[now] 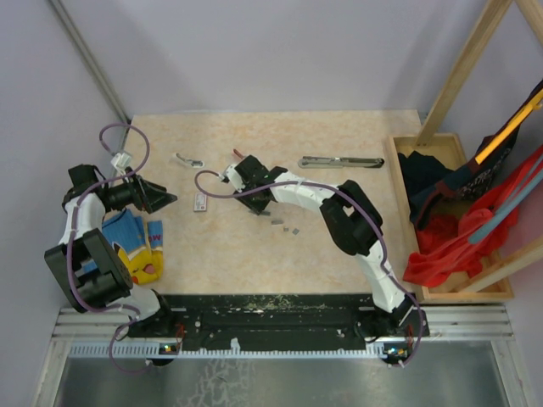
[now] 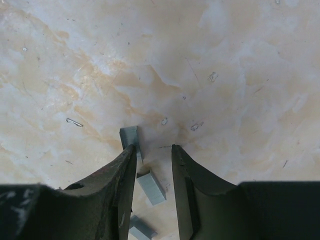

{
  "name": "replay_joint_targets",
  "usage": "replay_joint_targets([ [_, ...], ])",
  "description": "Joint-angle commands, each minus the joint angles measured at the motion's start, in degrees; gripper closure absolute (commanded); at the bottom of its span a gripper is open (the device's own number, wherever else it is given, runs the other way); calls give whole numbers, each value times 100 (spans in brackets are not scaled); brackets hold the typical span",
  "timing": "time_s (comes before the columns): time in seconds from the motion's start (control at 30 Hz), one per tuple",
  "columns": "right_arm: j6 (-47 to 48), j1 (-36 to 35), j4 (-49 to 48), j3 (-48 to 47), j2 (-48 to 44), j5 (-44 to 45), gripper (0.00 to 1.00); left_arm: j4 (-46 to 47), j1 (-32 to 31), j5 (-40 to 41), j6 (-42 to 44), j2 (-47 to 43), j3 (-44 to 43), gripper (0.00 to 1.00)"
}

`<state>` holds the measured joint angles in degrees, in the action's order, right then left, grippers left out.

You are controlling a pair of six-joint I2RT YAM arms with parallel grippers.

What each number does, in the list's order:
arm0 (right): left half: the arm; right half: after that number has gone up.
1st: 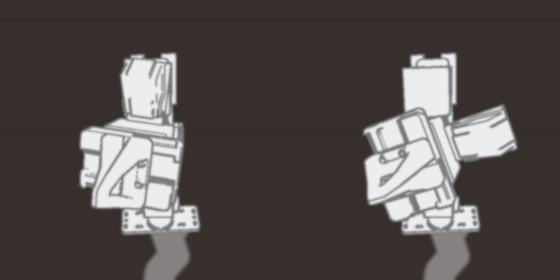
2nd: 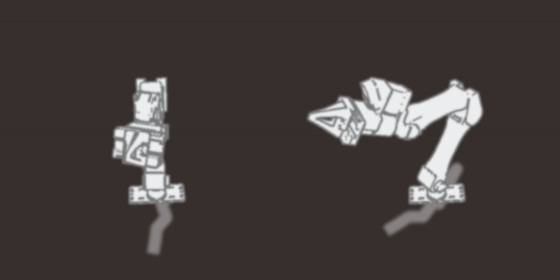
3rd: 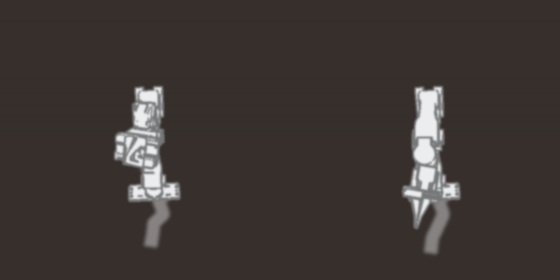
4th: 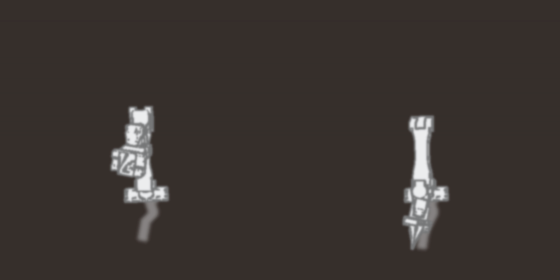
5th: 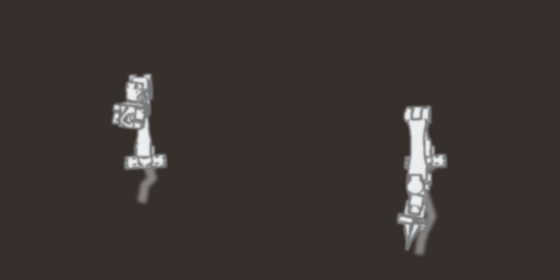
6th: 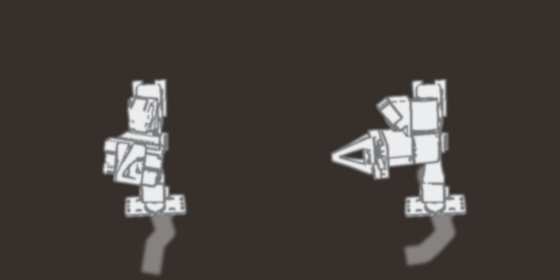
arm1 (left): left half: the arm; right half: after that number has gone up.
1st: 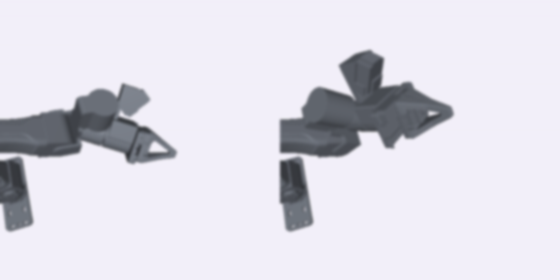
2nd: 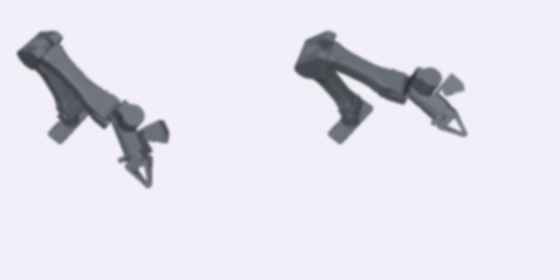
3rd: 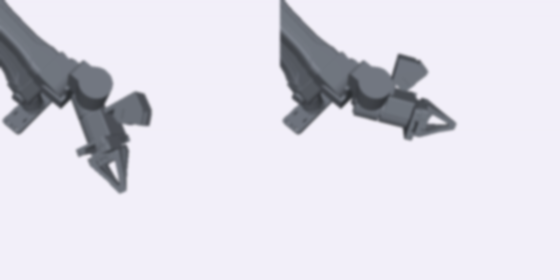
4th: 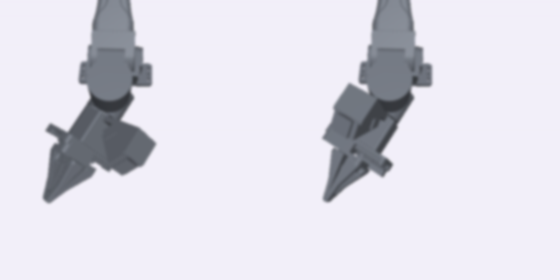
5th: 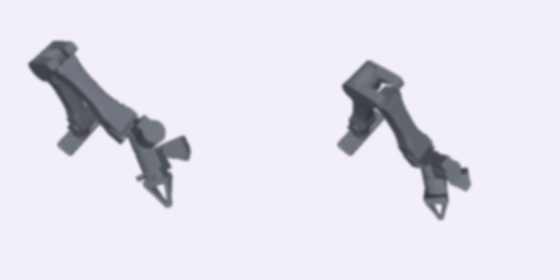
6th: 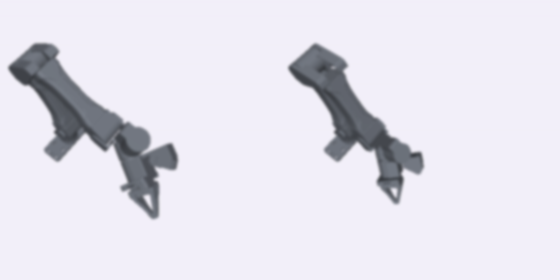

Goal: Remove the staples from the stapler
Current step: Pick up the staple from the center of the board.

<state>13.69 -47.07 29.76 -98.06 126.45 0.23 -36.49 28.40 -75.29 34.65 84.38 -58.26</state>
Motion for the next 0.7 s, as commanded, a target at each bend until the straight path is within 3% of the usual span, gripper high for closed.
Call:
replay_joint_targets([
  [0.0,-76,25,43,-338,142,-220,66,-122,64,-206,163,52,-54,0],
  [0.17,-75,33,104,-376,211,-321,69,-131,69,-216,173,60,-61,0],
  [0.37,-75,31,168,-410,268,-351,91,-157,77,-243,206,70,-63,0],
  [0.5,-78,30,192,-415,283,-320,99,-174,79,-249,210,79,-70,0],
  [0.67,-103,40,230,-435,258,-320,100,-190,86,-257,219,85,-71,0],
])
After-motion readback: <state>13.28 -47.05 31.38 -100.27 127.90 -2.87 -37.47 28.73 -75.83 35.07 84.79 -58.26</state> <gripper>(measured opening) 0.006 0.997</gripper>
